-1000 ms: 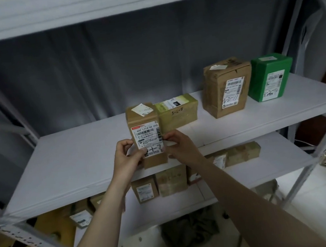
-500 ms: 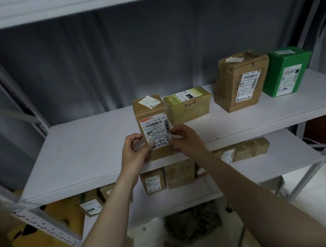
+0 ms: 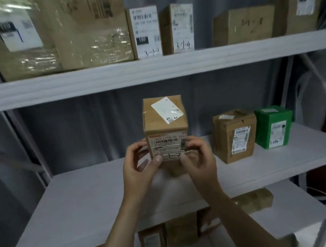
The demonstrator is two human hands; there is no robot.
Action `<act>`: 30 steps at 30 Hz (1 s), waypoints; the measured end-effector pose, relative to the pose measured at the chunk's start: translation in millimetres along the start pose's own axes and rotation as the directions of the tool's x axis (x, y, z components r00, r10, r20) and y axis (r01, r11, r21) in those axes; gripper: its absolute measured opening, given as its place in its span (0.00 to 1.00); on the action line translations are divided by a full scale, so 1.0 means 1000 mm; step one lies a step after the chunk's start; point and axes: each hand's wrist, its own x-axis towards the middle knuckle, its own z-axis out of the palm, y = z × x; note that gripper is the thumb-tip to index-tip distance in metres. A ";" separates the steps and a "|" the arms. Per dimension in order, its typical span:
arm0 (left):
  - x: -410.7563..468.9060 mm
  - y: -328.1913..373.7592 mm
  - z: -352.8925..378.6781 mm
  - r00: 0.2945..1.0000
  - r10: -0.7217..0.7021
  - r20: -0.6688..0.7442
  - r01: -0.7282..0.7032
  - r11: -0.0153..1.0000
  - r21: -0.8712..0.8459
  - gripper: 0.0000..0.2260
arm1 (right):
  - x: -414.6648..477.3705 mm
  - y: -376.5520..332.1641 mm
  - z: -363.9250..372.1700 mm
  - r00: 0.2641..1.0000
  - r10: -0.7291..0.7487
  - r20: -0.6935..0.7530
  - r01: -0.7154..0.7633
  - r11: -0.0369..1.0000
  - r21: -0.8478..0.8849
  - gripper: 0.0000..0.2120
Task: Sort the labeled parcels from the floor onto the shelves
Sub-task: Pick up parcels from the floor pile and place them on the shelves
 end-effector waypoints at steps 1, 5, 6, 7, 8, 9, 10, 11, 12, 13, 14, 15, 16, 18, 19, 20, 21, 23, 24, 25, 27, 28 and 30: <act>0.005 0.011 0.005 0.999 0.049 0.002 -0.049 0.999 -0.008 0.19 | 0.010 -0.009 -0.001 0.999 -0.045 -0.022 0.045 0.999 -0.006 0.12; 0.023 0.048 0.018 0.981 0.192 -0.010 -0.193 0.981 -0.021 0.22 | 0.045 -0.042 -0.001 0.989 -0.132 -0.060 0.132 0.991 -0.001 0.16; 0.027 0.056 0.021 0.976 0.216 -0.008 -0.216 0.976 -0.022 0.23 | 0.053 -0.051 -0.002 0.988 -0.142 -0.064 0.143 0.990 0.012 0.16; 0.032 0.064 0.023 0.971 0.239 -0.006 -0.239 0.971 -0.026 0.24 | 0.062 -0.060 -0.002 0.986 -0.152 -0.069 0.154 0.988 0.023 0.17; 0.038 0.072 0.026 0.965 0.260 -0.005 -0.261 0.965 -0.028 0.25 | 0.070 -0.069 -0.002 0.984 -0.161 -0.076 0.164 0.986 0.031 0.17; 0.043 0.081 0.028 0.960 0.280 -0.002 -0.280 0.960 -0.023 0.26 | 0.079 -0.078 -0.002 0.982 -0.168 -0.083 0.171 0.984 0.039 0.17; 0.048 0.090 0.030 0.954 0.301 0.003 -0.301 0.954 -0.009 0.26 | 0.088 -0.087 -0.002 0.981 -0.174 -0.092 0.179 0.983 0.049 0.17; 0.053 0.100 0.033 0.946 0.325 0.010 -0.325 0.946 0.007 0.26 | 0.096 -0.095 -0.002 0.978 -0.181 -0.101 0.188 0.980 0.064 0.17; 0.058 0.111 0.036 0.937 0.348 0.019 -0.349 0.937 0.023 0.26 | 0.105 -0.103 -0.002 0.975 -0.191 -0.111 0.200 0.977 0.079 0.16; 0.064 0.122 0.040 0.930 0.368 0.029 -0.368 0.929 0.036 0.26 | 0.114 -0.111 -0.003 0.971 -0.206 -0.123 0.218 0.972 0.091 0.16; 0.070 0.133 0.044 0.922 0.384 0.040 -0.386 0.921 0.048 0.25 | 0.123 -0.118 -0.005 0.965 -0.225 -0.134 0.239 0.966 0.101 0.16; 0.077 0.144 0.049 0.915 0.399 0.054 -0.402 0.914 0.059 0.25 | 0.132 -0.125 -0.008 0.959 -0.245 -0.143 0.261 0.959 0.107 0.16; 0.084 0.155 0.056 0.909 0.410 0.073 -0.414 0.907 0.070 0.25 | 0.142 -0.131 -0.013 0.953 -0.263 -0.152 0.280 0.954 0.110 0.16; 0.100 0.175 0.072 0.900 0.418 0.123 -0.429 0.899 0.088 0.26 | 0.165 -0.141 -0.026 0.947 -0.273 -0.168 0.294 0.949 0.115 0.17; 0.107 0.184 0.083 0.894 0.422 0.146 -0.438 0.894 0.096 0.26 | 0.177 -0.145 -0.033 0.947 -0.269 -0.176 0.291 0.950 0.115 0.18; 0.115 0.191 0.094 0.888 0.430 0.163 -0.449 0.888 0.103 0.26 | 0.188 -0.148 -0.041 0.947 -0.265 -0.183 0.288 0.951 0.113 0.19; 0.123 0.198 0.107 0.882 0.438 0.173 -0.459 0.883 0.104 0.27 | 0.199 -0.150 -0.050 0.947 -0.262 -0.189 0.285 0.952 0.111 0.20; 0.139 0.207 0.134 0.880 0.433 0.194 -0.456 0.885 0.093 0.27 | 0.220 -0.151 -0.067 0.949 -0.250 -0.195 0.272 0.957 0.100 0.22; 0.147 0.210 0.147 0.885 0.414 0.212 -0.440 0.893 0.093 0.27 | 0.230 -0.151 -0.077 0.951 -0.241 -0.193 0.260 0.962 0.082 0.23; 0.156 0.212 0.161 0.891 0.388 0.235 -0.418 0.903 0.098 0.27 | 0.240 -0.150 -0.087 0.955 -0.230 -0.187 0.244 0.968 0.053 0.23; 0.172 0.210 0.186 0.902 0.333 0.274 -0.374 0.921 0.110 0.29 | 0.259 -0.146 -0.106 0.964 -0.206 -0.169 0.205 0.979 -0.021 0.25; 0.179 0.208 0.197 0.908 0.307 0.284 -0.351 0.929 0.120 0.29 | 0.267 -0.143 -0.115 0.968 -0.195 -0.156 0.187 0.980 -0.064 0.25; 0.193 0.200 0.218 0.922 0.252 0.293 -0.308 0.937 0.164 0.31 | 0.282 -0.134 -0.132 0.978 -0.175 -0.117 0.156 0.975 -0.161 0.28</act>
